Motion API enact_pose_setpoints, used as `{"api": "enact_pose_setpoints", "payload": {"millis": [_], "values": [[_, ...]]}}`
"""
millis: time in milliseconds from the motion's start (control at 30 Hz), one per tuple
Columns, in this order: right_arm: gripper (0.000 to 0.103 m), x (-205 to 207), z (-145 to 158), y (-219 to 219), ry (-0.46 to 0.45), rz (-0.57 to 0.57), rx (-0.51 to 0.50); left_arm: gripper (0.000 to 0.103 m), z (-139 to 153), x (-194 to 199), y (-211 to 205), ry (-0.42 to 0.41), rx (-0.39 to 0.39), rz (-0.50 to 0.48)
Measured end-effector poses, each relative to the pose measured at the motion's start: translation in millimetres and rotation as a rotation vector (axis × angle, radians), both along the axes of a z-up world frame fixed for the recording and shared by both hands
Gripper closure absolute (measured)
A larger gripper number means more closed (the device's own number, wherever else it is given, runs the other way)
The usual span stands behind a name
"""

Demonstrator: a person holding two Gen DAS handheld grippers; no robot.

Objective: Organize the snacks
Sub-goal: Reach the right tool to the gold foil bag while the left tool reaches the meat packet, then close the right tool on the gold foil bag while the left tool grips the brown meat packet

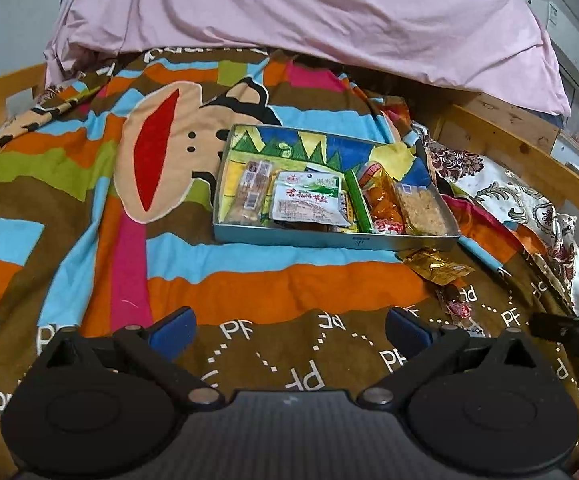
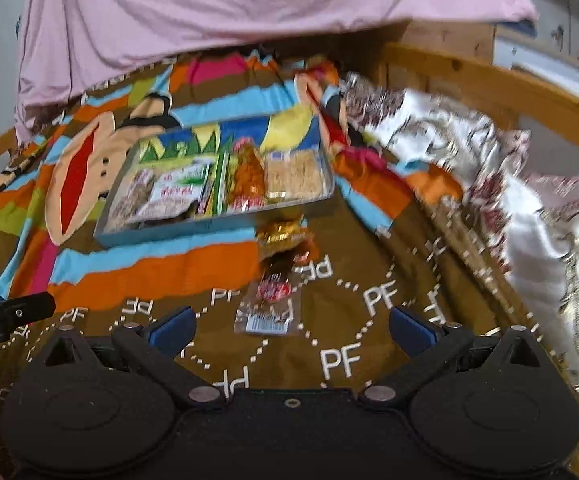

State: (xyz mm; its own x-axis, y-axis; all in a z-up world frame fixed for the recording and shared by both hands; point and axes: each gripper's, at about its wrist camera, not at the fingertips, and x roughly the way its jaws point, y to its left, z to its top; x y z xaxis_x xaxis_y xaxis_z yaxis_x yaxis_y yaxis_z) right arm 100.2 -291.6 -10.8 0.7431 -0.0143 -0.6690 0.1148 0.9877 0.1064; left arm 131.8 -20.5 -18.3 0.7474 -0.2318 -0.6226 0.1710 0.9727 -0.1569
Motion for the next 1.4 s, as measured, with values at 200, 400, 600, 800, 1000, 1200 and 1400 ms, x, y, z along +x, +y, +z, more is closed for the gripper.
{"api": "enact_pose_setpoints", "payload": {"millis": [200,400,600,800,1000,1200,1400], "values": [[0.001,24,-14,2,0.078,0.041,0.015,0.0,-8,12,0,0.047,-0.025,0.007],[0.001,52,-31,5,0.146,0.078,0.004,0.0,-18,28,-4,0.084,-0.052,0.03],[0.001,69,-31,-6,0.15,0.081,0.017,0.001,-29,38,-15,0.1,-0.046,0.002],[0.001,93,-27,-23,0.138,0.077,0.021,0.0,-34,40,-36,0.089,-0.015,-0.078],[0.001,120,-29,-37,0.127,0.075,0.045,0.0,-38,41,-65,0.047,-0.014,-0.189],[0.001,155,-34,-39,0.128,0.134,0.015,0.0,-44,45,-108,-0.019,0.009,-0.369],[0.001,188,-48,-27,0.164,0.241,-0.039,0.0,-58,55,-144,-0.023,0.032,-0.481]]}}
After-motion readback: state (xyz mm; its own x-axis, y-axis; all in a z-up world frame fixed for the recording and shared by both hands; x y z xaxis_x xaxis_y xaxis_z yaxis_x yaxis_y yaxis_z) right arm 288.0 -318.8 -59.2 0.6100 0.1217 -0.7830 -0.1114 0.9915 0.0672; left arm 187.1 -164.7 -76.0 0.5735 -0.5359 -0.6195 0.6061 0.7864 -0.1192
